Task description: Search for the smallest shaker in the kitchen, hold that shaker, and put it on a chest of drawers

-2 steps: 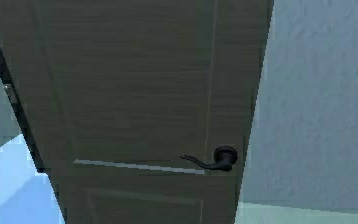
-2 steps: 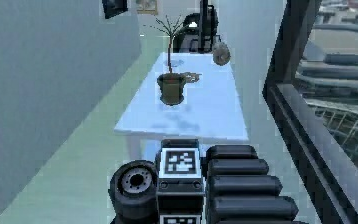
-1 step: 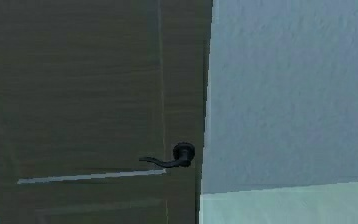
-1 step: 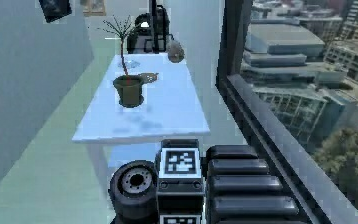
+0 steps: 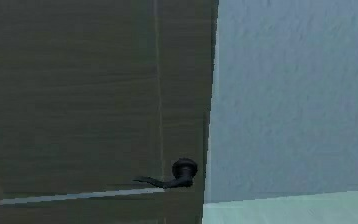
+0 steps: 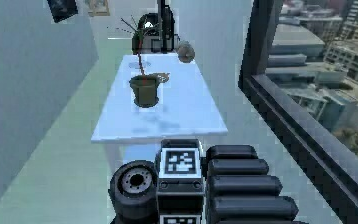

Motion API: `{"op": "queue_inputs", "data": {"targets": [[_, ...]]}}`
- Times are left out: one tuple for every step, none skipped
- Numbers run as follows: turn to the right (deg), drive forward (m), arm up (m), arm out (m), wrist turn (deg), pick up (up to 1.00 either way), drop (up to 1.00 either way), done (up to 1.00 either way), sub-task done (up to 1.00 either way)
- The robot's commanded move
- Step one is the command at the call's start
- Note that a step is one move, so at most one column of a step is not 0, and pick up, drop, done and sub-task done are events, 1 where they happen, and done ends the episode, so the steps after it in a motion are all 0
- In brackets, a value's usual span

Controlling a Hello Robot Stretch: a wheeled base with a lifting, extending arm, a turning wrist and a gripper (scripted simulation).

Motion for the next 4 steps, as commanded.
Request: {"op": "queue_inputs", "data": {"targets": [[-45.0,0.00,0.00,0.00,0.0,0.00,0.00,0.00,0.00],[-45.0,0.00,0.00,0.00,0.0,0.00,0.00,0.00,0.00],[0.0,0.75,0.00,0.00,0.0,0.00,0.00,0.00,0.00],[33.0,0.00,0.00,0.00,0.0,0.00,0.00,0.00,0.00]]}}
